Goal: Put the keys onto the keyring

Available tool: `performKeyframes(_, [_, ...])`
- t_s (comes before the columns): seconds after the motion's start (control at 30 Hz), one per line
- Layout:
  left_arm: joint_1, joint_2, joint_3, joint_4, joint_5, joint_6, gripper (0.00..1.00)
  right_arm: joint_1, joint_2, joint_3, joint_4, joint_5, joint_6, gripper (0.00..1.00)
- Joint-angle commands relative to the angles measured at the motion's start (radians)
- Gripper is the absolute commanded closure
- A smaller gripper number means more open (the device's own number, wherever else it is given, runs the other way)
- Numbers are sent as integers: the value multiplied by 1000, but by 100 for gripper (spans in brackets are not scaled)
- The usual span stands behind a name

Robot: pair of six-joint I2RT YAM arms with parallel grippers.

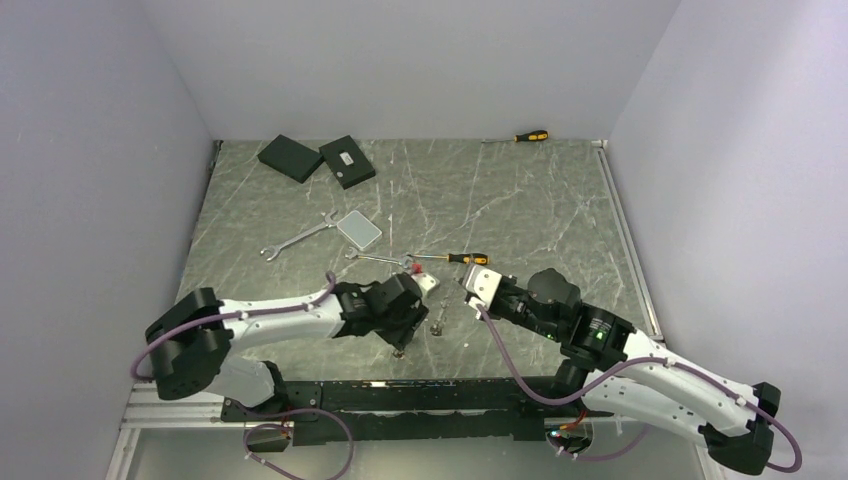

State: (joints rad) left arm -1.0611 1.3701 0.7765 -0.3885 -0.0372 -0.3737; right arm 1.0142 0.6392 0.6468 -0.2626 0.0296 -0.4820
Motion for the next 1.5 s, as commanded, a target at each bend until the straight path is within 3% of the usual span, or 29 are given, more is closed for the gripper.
performKeyframes(0.0, [-117, 59, 79, -71, -170, -99, 49, -3, -29, 4, 52, 45, -10, 100])
performKeyframes(0.17, [-155, 110, 98, -108, -202, -148, 48, -3, -49, 0, 53, 52, -11, 100])
performKeyframes(0.4, [-174, 169, 110, -130, -271, -185, 58, -3, -53, 4, 50, 36, -6, 100])
performKeyframes(0.67, [-181, 198, 90, -69, -228, -172, 66, -3, -54, 6, 47, 30, -4, 100])
performKeyframes(0.83, [-181, 202, 79, -50, -218, -163, 79, -3, -47, 6, 49, 25, -6, 100])
performKeyframes(0.93, [-181, 199, 82, -53, -220, -158, 98, -3, -46, 7, 49, 25, -9, 100])
performKeyframes(0.97, [-181, 197, 86, -57, -221, -155, 100, -3, -44, 7, 51, 25, -9, 100])
performKeyframes(1.47, [-132, 34, 111, -114, -179, -70, 100, -3, -33, 12, 55, 12, -4, 100])
